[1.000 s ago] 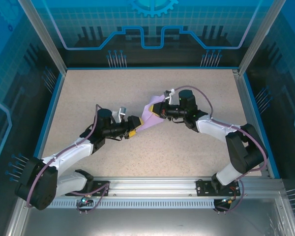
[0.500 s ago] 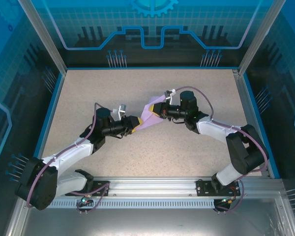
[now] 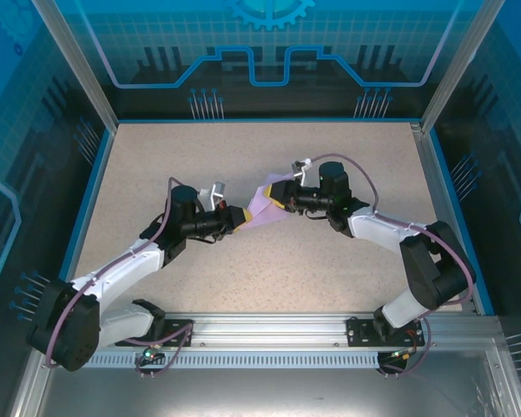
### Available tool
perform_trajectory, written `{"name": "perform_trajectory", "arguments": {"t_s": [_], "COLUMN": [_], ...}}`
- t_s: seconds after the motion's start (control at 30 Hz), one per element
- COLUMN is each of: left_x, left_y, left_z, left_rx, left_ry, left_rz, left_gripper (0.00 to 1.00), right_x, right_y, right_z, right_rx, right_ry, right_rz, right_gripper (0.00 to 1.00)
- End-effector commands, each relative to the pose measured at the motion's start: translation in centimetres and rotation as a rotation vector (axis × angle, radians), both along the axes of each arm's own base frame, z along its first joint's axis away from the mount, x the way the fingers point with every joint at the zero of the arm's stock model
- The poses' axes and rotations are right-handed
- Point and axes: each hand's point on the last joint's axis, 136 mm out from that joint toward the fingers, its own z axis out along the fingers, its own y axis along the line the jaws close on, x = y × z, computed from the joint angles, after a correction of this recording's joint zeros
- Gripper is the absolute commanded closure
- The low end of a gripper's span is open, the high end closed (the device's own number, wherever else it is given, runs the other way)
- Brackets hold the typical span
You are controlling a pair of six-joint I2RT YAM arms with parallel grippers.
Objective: Fold a paper plane with a square sheet of paper (pick it up from the middle)
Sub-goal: Turn over the paper at the center of the table.
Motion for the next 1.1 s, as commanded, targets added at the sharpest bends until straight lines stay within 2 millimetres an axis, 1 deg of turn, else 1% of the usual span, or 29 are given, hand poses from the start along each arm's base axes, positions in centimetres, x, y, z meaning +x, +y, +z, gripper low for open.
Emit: {"name": "perform_trajectory", "arguments": {"t_s": [0.0,0.07,0.13,0.2,0.27,0.3,0.37,0.53,0.57,0.63,0.73,0.87,0.97,1.07], "left_x": [0.0,-0.1,-0.3,-0.2,0.1,0.3,1.0,2.5,2.8,3.0,3.0,2.1,1.1,-0.2], "left_y": [0.7,1.5,2.8,4.6,6.2,6.7,7.7,8.5,8.3,7.3,4.8,1.0,-1.3,-3.2], "left_z": [0.7,0.0,-1.0,-2.0,-2.4,-2.2,-2.0,-1.0,-0.9,-1.2,-2.4,-5.4,-8.4,-11.1], "left_rx": [0.11,0.227,0.395,0.653,0.911,1.031,1.258,1.658,1.75,1.878,1.999,2.06,2.102,2.105], "left_ry": [-0.068,-0.079,-0.091,-0.124,-0.162,-0.196,-0.237,-0.331,-0.352,-0.387,-0.46,-0.564,-0.622,-0.663], "left_rz": [-0.021,-0.037,-0.055,-0.057,-0.053,-0.051,-0.047,-0.01,-0.016,-0.049,-0.126,-0.263,-0.385,-0.493], "left_gripper": [0.98,0.97,0.98,0.98,0.98,0.98,0.98,0.99,0.99,0.99,0.99,0.99,0.97,0.95], "right_x": [-0.2,-0.1,-0.2,-0.3,-0.5,-0.7,-0.6,-0.5,-0.5,-0.5,-0.4,-0.4,-0.6,-1.2], "right_y": [-1.5,-2.8,-4.5,-6.3,-8.0,-8.7,-10.1,-12.3,-12.7,-13.1,-13.7,-14.0,-13.7,-13.4], "right_z": [0.4,-0.2,-1.2,-2.0,-2.7,-3.2,-3.2,-3.1,-3.1,-3.2,-3.4,-3.1,-2.5,-2.1], "right_rx": [-0.03,-0.079,-0.161,-0.266,-0.351,-0.381,-0.412,-0.426,-0.428,-0.427,-0.42,-0.406,-0.394,-0.395], "right_ry": [-0.021,-0.014,0.002,0.0,-0.002,0.007,0.006,0.006,0.006,0.01,0.015,0.003,-0.023,-0.038], "right_rz": [-0.014,-0.041,-0.071,-0.097,-0.123,-0.131,-0.155,-0.195,-0.2,-0.206,-0.212,-0.211,-0.188,-0.157], "right_gripper": [0.58,0.51,0.47,0.44,0.42,0.41,0.4,0.37,0.37,0.37,0.36,0.35,0.34,0.34]}}
